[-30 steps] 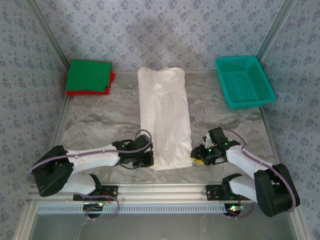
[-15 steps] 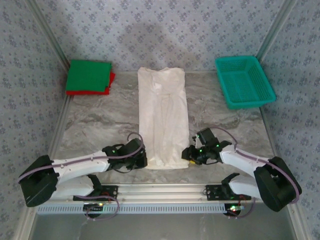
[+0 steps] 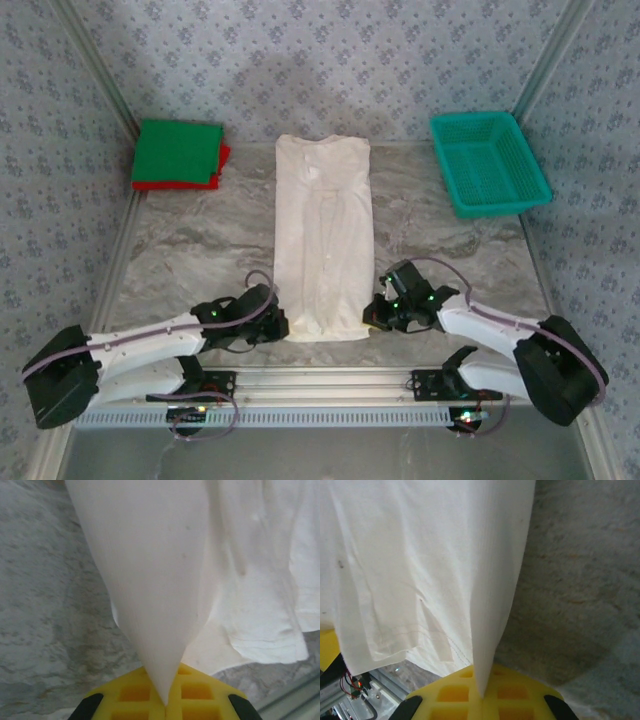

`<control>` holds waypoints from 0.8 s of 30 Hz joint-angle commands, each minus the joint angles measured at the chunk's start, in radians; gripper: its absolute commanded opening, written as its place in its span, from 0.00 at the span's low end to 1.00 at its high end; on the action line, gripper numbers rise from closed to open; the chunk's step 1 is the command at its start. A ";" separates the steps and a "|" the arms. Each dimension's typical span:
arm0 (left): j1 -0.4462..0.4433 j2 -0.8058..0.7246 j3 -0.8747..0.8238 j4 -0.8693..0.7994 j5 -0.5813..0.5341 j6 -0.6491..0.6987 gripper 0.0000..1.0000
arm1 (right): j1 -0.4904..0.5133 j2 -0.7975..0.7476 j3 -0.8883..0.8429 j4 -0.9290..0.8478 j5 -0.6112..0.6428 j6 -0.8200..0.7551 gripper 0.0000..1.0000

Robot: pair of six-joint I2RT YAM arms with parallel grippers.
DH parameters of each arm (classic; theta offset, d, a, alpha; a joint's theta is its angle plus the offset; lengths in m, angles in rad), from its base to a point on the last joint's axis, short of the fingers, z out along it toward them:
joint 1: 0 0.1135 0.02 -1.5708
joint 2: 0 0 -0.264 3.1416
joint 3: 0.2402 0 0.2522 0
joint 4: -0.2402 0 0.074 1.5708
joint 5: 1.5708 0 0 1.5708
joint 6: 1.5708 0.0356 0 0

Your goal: Fold and stack the t-shirts

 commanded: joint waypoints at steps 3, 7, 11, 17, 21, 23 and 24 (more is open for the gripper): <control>-0.038 -0.069 -0.017 -0.077 0.092 -0.006 0.00 | 0.070 -0.136 -0.053 -0.129 0.014 0.104 0.00; -0.056 -0.154 -0.024 -0.124 0.113 -0.040 0.00 | 0.086 -0.275 -0.091 -0.197 0.038 0.180 0.00; -0.042 -0.183 0.060 -0.252 0.074 0.022 0.00 | 0.074 -0.305 -0.021 -0.286 0.046 0.174 0.00; 0.152 -0.121 0.152 -0.164 0.191 0.068 0.00 | 0.001 -0.138 0.167 -0.308 0.054 0.057 0.00; 0.261 -0.028 0.276 -0.202 0.226 0.153 0.00 | -0.070 -0.031 0.296 -0.334 0.052 -0.031 0.00; 0.310 0.033 0.329 -0.211 0.257 0.195 0.00 | -0.111 0.014 0.362 -0.352 0.054 -0.071 0.00; 0.340 0.071 0.355 -0.215 0.273 0.214 0.00 | -0.138 0.040 0.390 -0.346 0.045 -0.093 0.00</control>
